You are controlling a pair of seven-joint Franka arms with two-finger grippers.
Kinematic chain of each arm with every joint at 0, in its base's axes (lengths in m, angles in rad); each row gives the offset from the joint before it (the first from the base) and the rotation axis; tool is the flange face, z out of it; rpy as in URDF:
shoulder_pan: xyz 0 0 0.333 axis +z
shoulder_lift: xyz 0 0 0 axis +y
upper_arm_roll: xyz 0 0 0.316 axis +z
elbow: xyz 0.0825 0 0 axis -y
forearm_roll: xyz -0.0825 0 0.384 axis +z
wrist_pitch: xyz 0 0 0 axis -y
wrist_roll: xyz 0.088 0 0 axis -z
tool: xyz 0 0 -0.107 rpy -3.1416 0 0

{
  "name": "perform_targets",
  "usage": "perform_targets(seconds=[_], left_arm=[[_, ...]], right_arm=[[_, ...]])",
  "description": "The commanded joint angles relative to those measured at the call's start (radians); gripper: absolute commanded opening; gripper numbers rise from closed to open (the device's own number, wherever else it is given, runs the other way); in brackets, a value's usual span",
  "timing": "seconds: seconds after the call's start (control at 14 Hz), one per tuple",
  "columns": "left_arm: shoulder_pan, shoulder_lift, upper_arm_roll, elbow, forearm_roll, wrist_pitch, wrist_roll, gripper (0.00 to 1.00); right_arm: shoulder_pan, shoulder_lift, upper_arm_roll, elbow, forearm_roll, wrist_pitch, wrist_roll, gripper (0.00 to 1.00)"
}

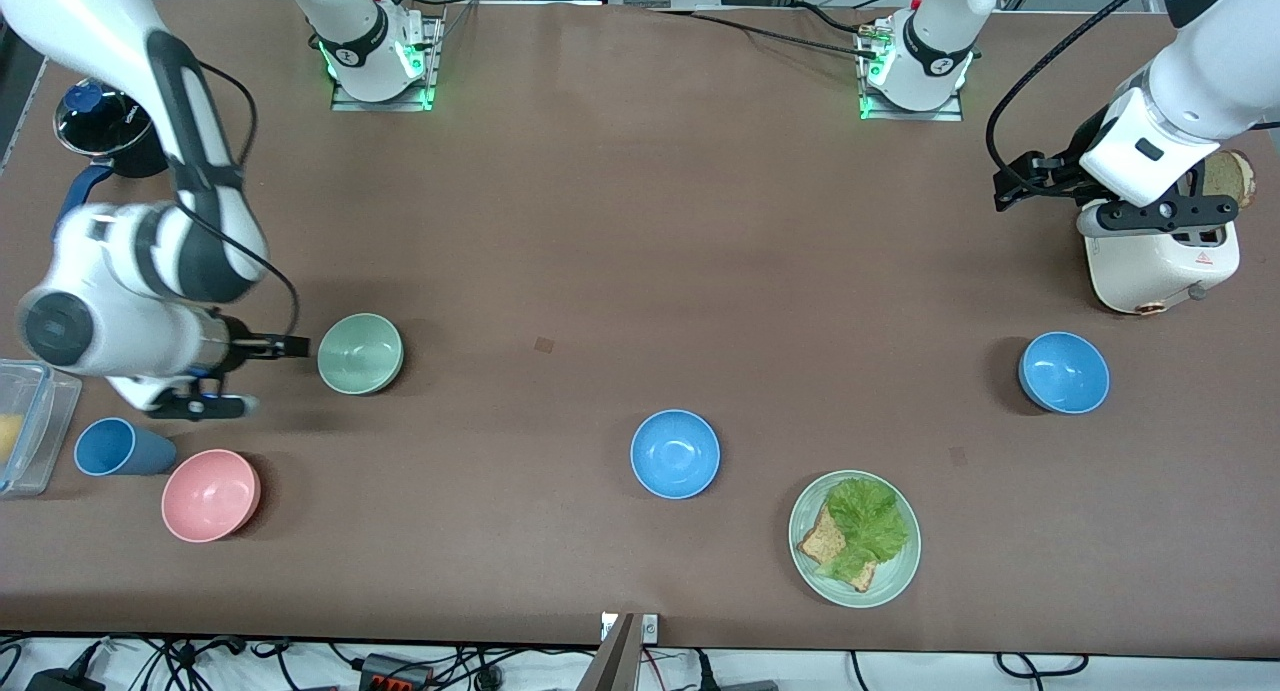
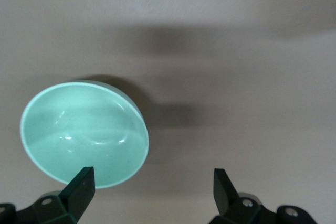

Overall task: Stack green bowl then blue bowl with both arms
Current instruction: 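Reach the right gripper down to the mint-green bowl rim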

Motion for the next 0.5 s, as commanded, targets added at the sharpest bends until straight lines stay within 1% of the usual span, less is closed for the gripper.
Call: perform_targets(seconds=[0.0,0.14,0.21,0.29,0.36,0.43], left_arm=[[0.007,0.024,-0.002,0.045,-0.023,-0.026,0.002,1.0],[0.007,0.025,-0.002,0.047,-0.023,-0.026,0.002,1.0],[0.004,0.033,-0.003,0.065,-0.023,-0.027,0.001,1.0],[0.001,0.041,-0.011,0.071,-0.023,-0.032,-0.001,1.0],[0.001,0.039,-0.011,0.071,-0.023,-0.04,-0.001,1.0],[0.004,0.044,-0.011,0.074,-0.023,-0.043,0.001,1.0]], right_arm=[[0.019,0.056,0.001,0.009,-0.01,0.005,0.02,1.0],[0.018,0.095,0.001,0.009,-0.004,0.045,0.02,1.0],[0.015,0.109,0.001,0.009,-0.002,0.051,0.02,1.0],[0.013,0.115,0.001,0.009,0.003,0.049,0.02,0.87],[0.013,0.119,0.003,0.009,0.003,0.049,0.02,0.67],[0.015,0.124,0.001,0.009,0.003,0.048,0.022,0.42]])
